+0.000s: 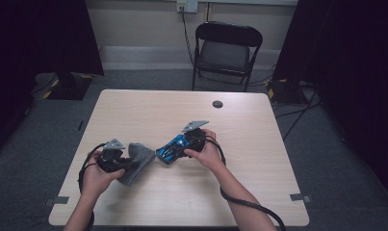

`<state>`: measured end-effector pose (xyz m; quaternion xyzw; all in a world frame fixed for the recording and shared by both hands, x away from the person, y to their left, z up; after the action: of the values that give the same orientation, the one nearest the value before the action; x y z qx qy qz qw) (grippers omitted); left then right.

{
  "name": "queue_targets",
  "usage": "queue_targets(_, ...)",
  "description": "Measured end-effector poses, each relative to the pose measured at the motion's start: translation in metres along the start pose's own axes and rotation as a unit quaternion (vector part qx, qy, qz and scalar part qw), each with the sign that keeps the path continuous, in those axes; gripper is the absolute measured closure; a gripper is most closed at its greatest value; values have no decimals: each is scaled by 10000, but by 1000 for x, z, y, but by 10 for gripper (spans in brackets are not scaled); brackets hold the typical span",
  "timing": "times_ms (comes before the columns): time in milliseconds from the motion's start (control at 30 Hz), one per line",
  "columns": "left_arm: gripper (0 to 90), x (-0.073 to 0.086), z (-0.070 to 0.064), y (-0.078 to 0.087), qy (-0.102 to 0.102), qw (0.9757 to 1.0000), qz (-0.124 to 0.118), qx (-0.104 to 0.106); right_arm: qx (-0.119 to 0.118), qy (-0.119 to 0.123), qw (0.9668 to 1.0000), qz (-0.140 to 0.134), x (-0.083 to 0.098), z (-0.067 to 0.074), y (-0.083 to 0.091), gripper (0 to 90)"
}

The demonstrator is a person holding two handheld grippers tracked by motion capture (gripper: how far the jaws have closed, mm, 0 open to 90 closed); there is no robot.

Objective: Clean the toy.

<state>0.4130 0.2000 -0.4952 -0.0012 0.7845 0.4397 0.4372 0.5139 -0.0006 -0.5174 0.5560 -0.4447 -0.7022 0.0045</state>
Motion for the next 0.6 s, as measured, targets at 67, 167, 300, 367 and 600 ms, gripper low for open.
queue_targets(67,744,-5,-5,0,-74,10000,-16,33,-20,9,10000,4,1,-3,6,147)
queue_targets(167,745,-15,-13,0,-180,9998,-74,67,-16,1,10000,-64,3,-11,18,146)
queue_targets(300,744,-30,-25,-4,-353,9992,-54,194,21,-16,10000,-90,8,-20,31,147)
queue_targets(367,744,-38,-32,-9,-441,9987,-49,251,58,-24,9999,-135,10,-26,39,150)
queue_targets(600,743,-60,-56,-27,-662,9967,-38,478,154,-62,9997,-180,19,-43,61,150)
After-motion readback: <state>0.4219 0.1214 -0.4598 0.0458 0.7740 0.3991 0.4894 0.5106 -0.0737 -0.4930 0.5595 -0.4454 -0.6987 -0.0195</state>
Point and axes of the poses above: each handheld gripper's, and its own axes: y roughly backward along the jaws, x roughly out of its underside, z roughly to its left, the point moved 8 cm from there along -y, roughly forward along the jaws, and after that the axes turned 5 degrees about x, right-handed, at the moved point
